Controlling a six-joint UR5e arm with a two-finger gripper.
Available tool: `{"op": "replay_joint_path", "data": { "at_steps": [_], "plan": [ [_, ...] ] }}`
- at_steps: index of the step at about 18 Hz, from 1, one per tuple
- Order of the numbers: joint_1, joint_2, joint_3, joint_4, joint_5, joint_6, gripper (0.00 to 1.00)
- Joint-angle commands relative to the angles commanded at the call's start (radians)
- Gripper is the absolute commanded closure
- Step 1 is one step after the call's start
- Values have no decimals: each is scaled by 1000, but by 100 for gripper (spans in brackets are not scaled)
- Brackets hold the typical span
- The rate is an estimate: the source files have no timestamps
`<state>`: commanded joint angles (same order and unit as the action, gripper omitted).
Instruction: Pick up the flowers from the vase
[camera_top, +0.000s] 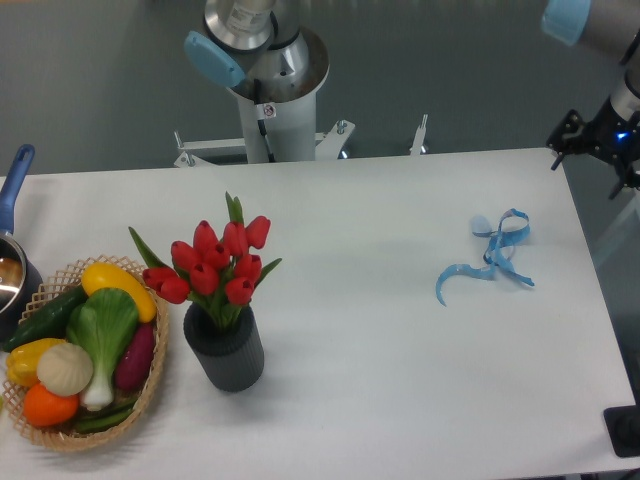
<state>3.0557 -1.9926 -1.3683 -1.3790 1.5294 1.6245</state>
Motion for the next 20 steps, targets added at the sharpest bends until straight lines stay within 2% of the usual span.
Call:
{"op": "replay_joint_path", "data": {
  "at_steps": [8, 12, 20],
  "plan": [
    [-6, 3, 15, 6, -37, 0, 0],
    [-47, 2, 15, 69, -49, -8, 0],
    [-98, 3, -9, 141, -51, -6, 0]
  ]
}}
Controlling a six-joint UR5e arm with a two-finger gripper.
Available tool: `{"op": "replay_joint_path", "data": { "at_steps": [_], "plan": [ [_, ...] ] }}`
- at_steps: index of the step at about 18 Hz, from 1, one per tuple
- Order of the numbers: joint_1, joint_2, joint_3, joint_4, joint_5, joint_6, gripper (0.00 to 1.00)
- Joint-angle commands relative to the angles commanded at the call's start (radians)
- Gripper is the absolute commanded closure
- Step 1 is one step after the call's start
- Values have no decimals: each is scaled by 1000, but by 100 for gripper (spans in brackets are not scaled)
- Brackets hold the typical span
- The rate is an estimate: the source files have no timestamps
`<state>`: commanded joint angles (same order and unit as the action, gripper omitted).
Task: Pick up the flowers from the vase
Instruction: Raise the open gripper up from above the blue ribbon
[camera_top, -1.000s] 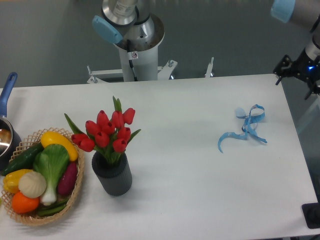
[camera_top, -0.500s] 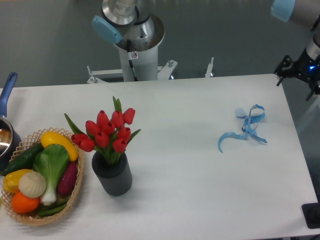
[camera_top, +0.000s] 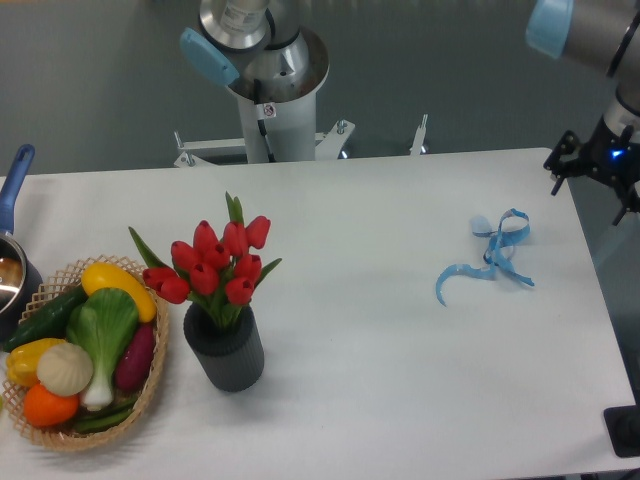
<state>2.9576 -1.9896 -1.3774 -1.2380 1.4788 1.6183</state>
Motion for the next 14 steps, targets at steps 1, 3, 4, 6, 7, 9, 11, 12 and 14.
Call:
{"op": "replay_joint_path", "data": {
  "at_steps": [1, 3, 4, 6, 7, 9, 11, 12, 14],
  "plan": [
    [-8, 3, -6, 5, -11, 0, 0],
    [-6, 5, -21, 8, -98, -3, 0],
    [3, 5, -41, 9, -156, -3, 0],
    [14, 46, -104, 21, -248, -20, 0],
    [27, 83, -121, 31, -262, -20, 0],
    [41, 109, -138, 31, -307, -23, 0],
    [40, 129, -130, 31, -371, -29, 0],
    [35, 138, -134, 31, -396, -40, 0],
    [28, 153, -147, 29, -454, -66, 0]
  ]
}}
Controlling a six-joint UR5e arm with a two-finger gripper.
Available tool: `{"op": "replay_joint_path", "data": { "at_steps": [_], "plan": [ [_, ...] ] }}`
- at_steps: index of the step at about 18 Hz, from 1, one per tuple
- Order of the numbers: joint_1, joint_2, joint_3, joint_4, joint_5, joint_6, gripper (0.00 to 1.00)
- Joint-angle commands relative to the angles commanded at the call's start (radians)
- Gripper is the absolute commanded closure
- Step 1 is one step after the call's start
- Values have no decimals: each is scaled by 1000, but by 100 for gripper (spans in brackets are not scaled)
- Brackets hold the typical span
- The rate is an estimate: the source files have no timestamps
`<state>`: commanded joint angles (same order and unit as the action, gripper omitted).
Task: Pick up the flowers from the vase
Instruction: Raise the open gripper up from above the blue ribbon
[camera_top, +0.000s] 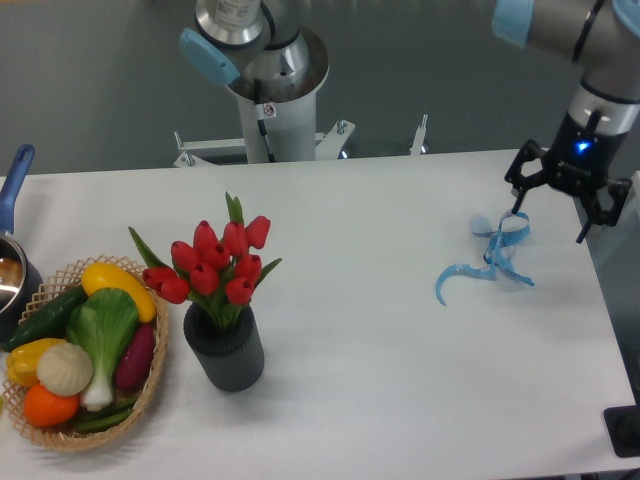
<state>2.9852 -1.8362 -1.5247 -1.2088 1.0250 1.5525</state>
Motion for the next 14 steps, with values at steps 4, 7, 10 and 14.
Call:
{"op": "replay_joint_path", "data": {
  "at_steps": [4, 7, 10, 14],
  "plan": [
    [8, 75, -83, 2, -110, -17, 0],
    [8, 153, -159, 2, -163, -19, 0],
    [-3, 187, -204, 2, -169, -19, 0],
    [-15, 202, -262, 2, -177, -17, 0]
  ]
}}
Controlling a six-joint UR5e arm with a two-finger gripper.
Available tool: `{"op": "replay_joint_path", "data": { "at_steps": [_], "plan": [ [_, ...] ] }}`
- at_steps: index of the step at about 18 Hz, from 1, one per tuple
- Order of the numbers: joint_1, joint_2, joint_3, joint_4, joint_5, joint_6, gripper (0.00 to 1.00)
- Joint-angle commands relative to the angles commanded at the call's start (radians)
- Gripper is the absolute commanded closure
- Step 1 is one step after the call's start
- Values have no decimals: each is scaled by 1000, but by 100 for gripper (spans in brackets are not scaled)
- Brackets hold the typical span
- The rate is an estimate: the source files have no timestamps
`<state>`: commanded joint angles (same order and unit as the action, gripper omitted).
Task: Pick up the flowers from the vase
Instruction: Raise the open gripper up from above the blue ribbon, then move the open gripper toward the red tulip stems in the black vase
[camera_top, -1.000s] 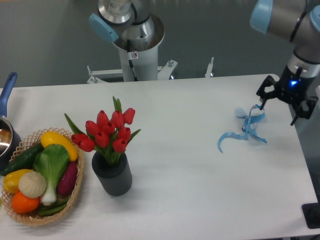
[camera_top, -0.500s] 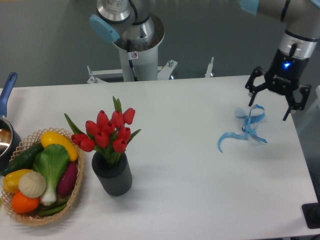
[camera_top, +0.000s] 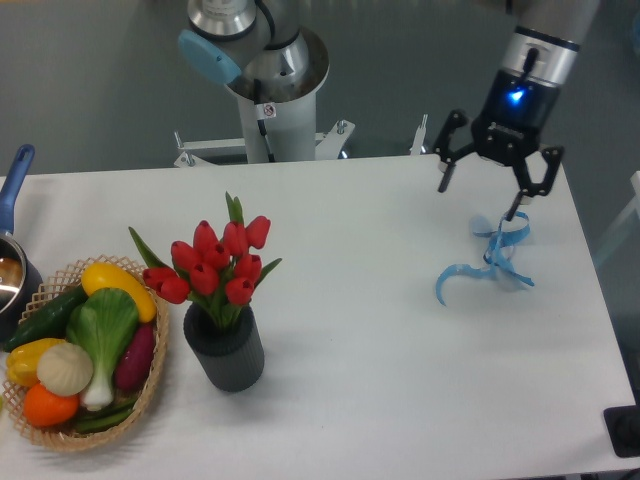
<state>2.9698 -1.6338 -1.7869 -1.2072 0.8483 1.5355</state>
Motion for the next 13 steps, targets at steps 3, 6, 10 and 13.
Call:
{"op": "replay_joint_path", "data": {
  "at_steps": [3, 6, 10, 13],
  "plan": [
    [-14, 0, -51, 2, -102, 12, 0],
    [-15, -9, -92, 6, -285, 18, 0],
    [-37, -32, -120, 12, -347, 38, 0],
    [-57, -86, -117, 35, -350, 67, 0]
  ]
}}
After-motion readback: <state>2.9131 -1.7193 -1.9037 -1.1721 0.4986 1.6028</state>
